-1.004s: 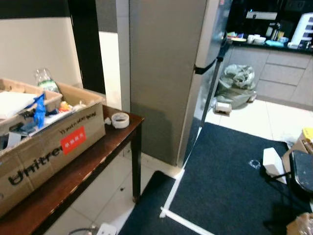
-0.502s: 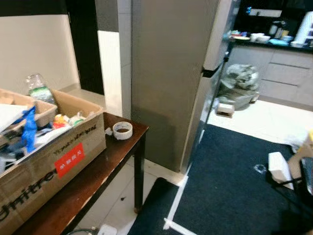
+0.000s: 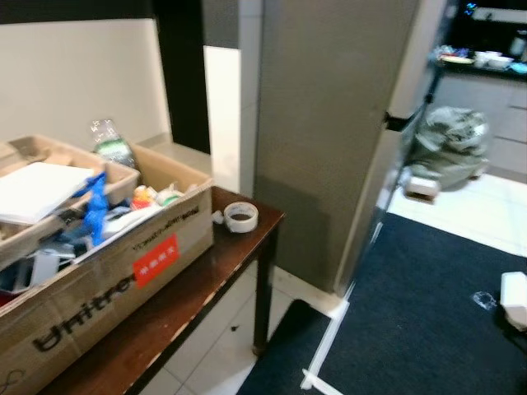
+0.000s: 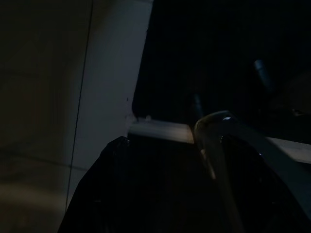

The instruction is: Picking trash to rubbish bin

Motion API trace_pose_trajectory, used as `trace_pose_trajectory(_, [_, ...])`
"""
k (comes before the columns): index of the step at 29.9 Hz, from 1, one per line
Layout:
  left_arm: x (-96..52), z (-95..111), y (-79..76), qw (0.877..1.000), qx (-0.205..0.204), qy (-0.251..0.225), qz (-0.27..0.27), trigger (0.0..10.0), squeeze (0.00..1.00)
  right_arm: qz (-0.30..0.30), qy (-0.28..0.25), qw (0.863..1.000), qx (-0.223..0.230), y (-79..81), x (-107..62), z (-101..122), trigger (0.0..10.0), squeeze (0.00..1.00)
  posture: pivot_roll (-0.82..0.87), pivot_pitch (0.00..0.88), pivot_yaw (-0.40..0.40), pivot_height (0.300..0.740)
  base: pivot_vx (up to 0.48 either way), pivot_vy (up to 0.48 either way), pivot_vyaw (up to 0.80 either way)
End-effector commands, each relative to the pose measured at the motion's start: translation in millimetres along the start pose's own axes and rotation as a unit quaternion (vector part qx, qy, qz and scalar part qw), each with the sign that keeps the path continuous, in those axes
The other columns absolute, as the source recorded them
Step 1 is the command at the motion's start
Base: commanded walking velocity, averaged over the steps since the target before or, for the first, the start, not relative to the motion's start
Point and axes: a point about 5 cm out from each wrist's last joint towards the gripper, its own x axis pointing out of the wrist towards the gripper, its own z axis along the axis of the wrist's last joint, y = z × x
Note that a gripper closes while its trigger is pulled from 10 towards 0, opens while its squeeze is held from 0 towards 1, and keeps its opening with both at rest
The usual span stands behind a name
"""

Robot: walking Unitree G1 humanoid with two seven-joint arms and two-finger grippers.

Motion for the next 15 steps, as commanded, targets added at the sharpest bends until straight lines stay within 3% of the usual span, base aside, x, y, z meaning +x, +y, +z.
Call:
trace_pose_trajectory(1, [-2.1,-11.4,2.6,1.000,0.002,0.022,0.006,10.0,0.00,0.004,0.014,1.000,-0.001,1.7,-0.7,-7.8,10.0,0.00,-0.08,0.141,-0.008,0.740,0.000,0.000,0.80])
trace_pose_trajectory(9, [-2.0,-13.0,0.9,1.000,-0.002,0.027,-0.001,10.0,0.00,0.004,0.015,1.000,-0.003,0.9,-1.1,-9.1,10.0,0.00,-0.09,0.144,-0.004,0.740,0.000,0.000,0.80])
trace_pose_trajectory(15, [-2.1,-20.1,-3.9,0.998,-0.003,0.059,-0.021,10.0,0.00,0.003,0.018,1.000,-0.003,-0.1,-1.6,-11.0,10.0,0.00,-0.09,0.143,-0.004,0.740,0.000,0.000,0.80])
